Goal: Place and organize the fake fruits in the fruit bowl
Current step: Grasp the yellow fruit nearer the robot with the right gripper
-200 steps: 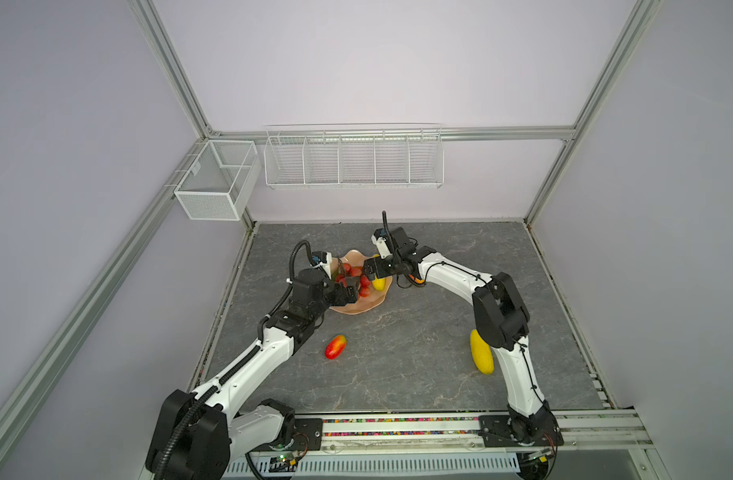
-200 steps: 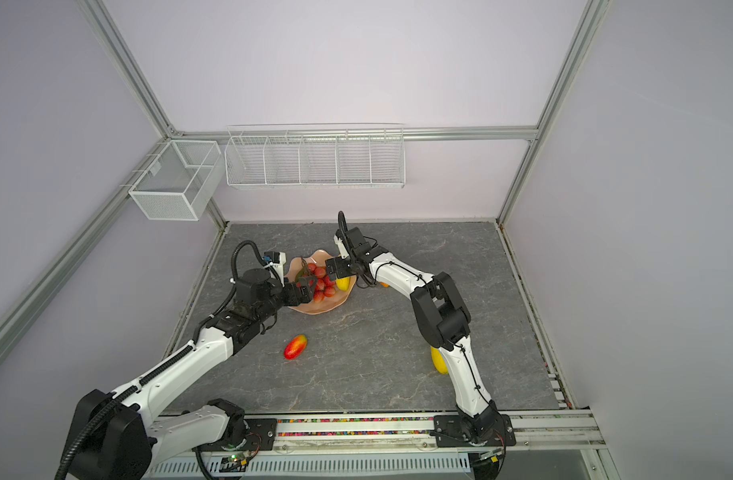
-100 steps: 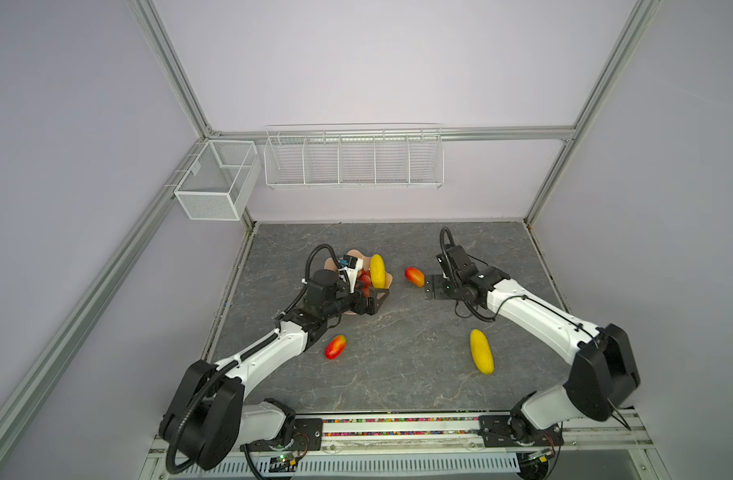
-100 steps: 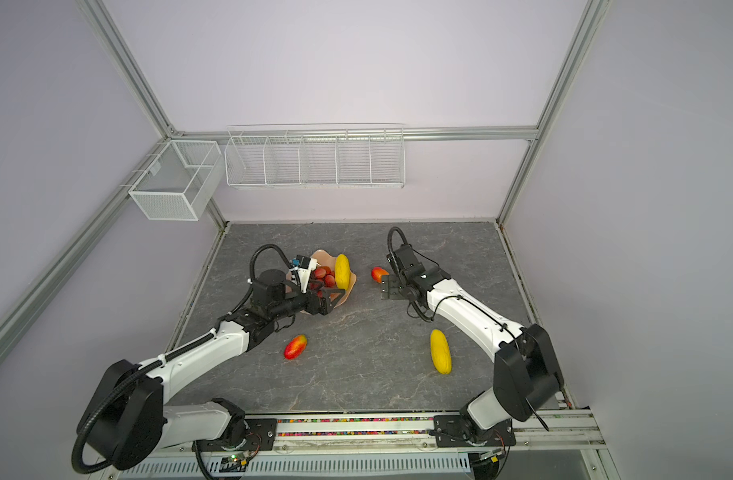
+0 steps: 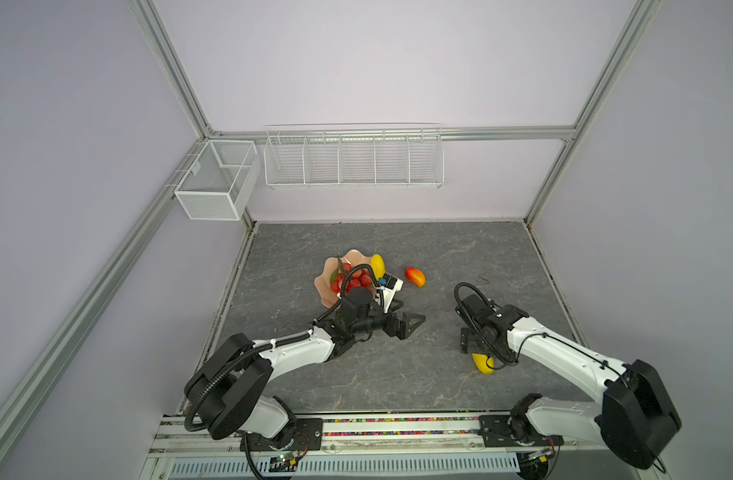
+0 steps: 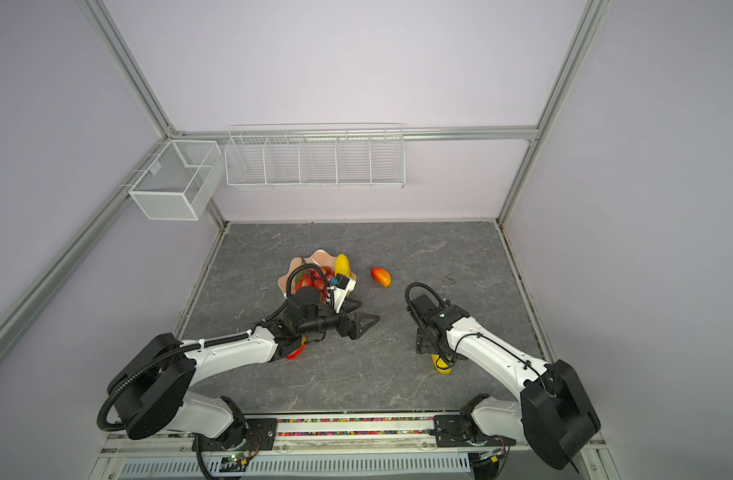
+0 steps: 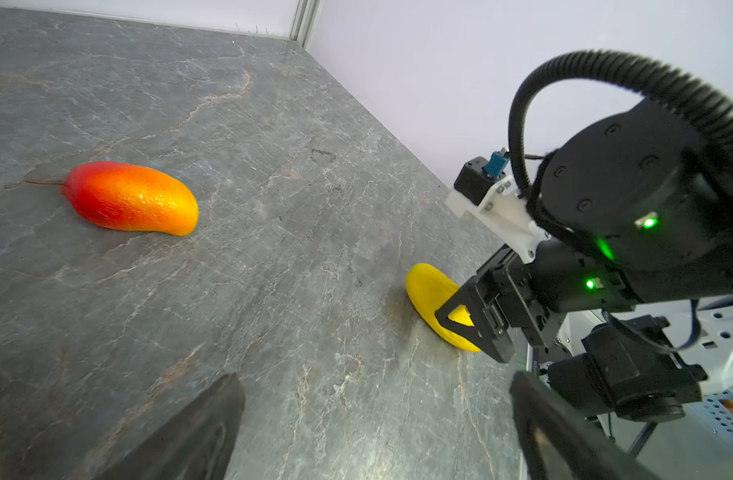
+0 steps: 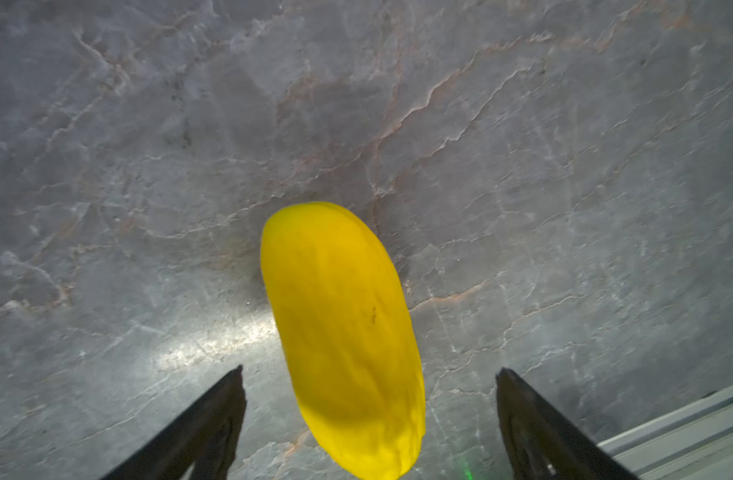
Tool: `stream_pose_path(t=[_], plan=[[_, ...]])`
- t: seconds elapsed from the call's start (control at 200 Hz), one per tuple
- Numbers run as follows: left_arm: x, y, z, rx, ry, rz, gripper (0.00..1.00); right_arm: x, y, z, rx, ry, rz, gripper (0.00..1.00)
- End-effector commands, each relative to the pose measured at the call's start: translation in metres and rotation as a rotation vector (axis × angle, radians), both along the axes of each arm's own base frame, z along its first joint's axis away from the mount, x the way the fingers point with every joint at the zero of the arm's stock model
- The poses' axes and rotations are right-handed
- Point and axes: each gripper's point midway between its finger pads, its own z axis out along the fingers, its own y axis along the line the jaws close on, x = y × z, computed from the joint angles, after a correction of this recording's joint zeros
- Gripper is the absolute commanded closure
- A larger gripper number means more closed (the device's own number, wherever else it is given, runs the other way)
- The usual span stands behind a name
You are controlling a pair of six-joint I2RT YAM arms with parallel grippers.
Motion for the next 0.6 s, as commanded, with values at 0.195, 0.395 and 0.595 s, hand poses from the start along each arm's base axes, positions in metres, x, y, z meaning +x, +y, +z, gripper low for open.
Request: stream_pose_path(t=[0.195, 0.395, 0.595], plan=[[0.018, 0.015, 0.012, 0.015, -0.067, 0.127, 0.01, 0.006, 0.01, -0.019, 0.093, -0.026, -0.009, 0.33], [0.028, 0.034, 0.025, 0.01, -0.087, 0.218, 0.02, 0.007, 0.009, -0.02, 0.095, -0.03, 0.005, 0.47], [0.044, 0.067, 0.03, -0.011, -0.071, 0.31, 0.03, 0.008, 0.012, -0.019, 0.106, -0.027, 0.024, 0.57]])
